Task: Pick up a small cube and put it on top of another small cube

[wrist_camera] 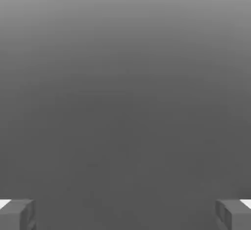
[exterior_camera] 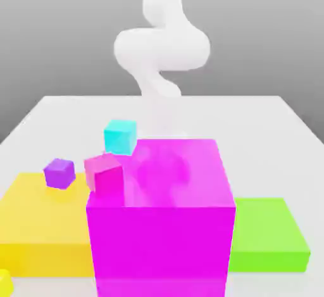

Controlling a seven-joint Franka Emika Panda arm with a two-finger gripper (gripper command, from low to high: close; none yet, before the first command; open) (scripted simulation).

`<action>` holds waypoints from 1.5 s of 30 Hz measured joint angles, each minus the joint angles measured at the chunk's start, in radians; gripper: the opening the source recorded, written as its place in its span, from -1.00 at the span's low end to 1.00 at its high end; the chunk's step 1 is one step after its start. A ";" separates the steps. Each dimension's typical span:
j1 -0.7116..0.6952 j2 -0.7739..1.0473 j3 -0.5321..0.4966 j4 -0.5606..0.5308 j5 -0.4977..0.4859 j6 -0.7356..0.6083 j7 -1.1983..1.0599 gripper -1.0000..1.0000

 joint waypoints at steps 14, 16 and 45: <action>0.032 0.512 -0.242 0.086 0.174 0.078 -0.277 0.00; 0.023 0.585 -0.265 0.098 0.205 0.088 -0.321 0.00; -0.229 1.340 -0.269 0.234 0.361 0.312 -0.637 -1.00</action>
